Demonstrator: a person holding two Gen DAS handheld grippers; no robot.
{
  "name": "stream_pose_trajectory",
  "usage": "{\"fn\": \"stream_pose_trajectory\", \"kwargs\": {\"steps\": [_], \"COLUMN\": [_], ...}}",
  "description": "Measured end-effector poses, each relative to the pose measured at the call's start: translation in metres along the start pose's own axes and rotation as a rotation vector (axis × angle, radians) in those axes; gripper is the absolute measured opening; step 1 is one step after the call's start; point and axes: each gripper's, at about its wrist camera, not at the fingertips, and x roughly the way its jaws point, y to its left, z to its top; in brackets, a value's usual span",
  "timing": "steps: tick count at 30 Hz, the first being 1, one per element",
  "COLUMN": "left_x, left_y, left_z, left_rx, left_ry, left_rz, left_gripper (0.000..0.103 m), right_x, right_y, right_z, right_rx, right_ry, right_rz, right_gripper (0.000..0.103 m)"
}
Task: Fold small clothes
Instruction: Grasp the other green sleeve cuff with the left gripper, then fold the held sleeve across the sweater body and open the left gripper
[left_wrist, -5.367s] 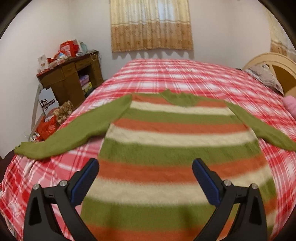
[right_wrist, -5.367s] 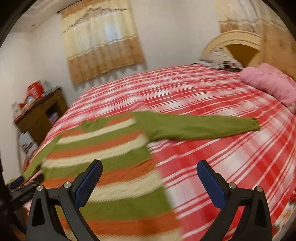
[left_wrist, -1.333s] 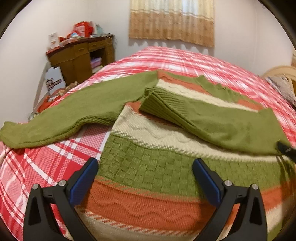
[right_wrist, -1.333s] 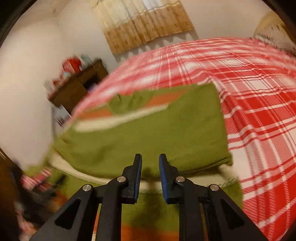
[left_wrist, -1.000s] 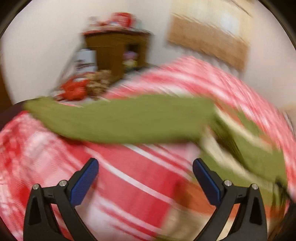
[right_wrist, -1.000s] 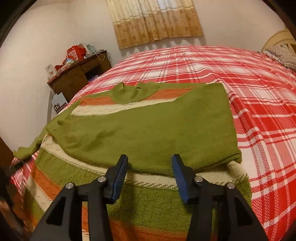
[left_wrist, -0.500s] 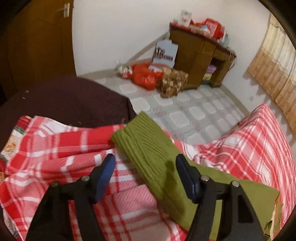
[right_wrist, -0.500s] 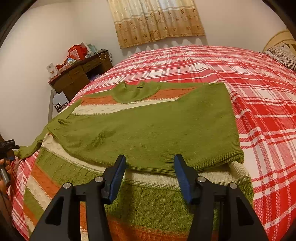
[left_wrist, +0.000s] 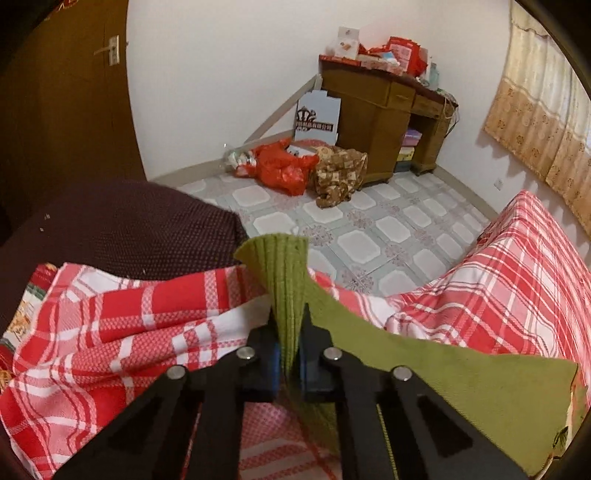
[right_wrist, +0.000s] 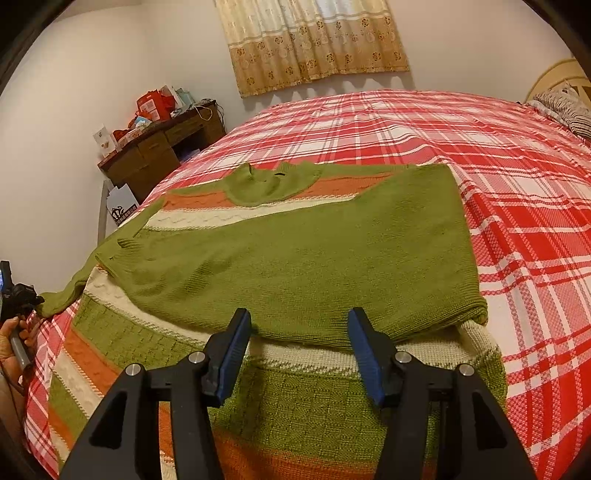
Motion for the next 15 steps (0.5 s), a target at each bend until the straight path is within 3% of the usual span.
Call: {"fn": "stream_pose_trajectory", "kwargs": {"steps": [3, 6, 10, 13, 15], "left_x": [-0.026, -0.070, -0.142, -0.177, -0.187], "left_y": [-0.012, -0.048, -0.110, -0.155, -0.182], "left_z": [0.002, -0.005, -0.042, -0.083, -0.116], "left_rx": [0.034, 0.146, 0.324, 0.428, 0.499], "left_ry": [-0.062, -0.174, -0.309, -0.296, -0.259], "left_rz": [-0.052, -0.145, -0.332, -0.500, -0.570], "left_gripper": [0.005, 0.005, 0.005, 0.005, 0.005], "right_x": [0.000, -0.001, -0.001, -0.001, -0.001], "right_y": [-0.001, -0.002, -0.002, -0.003, -0.003], "right_z": [0.000, 0.000, 0.000, 0.000, 0.000], "right_rx": [0.004, 0.007, 0.011, 0.014, 0.015], "right_ry": [-0.002, -0.003, -0.004, -0.006, -0.006], "right_rz": [0.005, 0.009, 0.010, 0.015, 0.016], "right_gripper": [0.056, 0.056, 0.056, 0.056, 0.056]}}
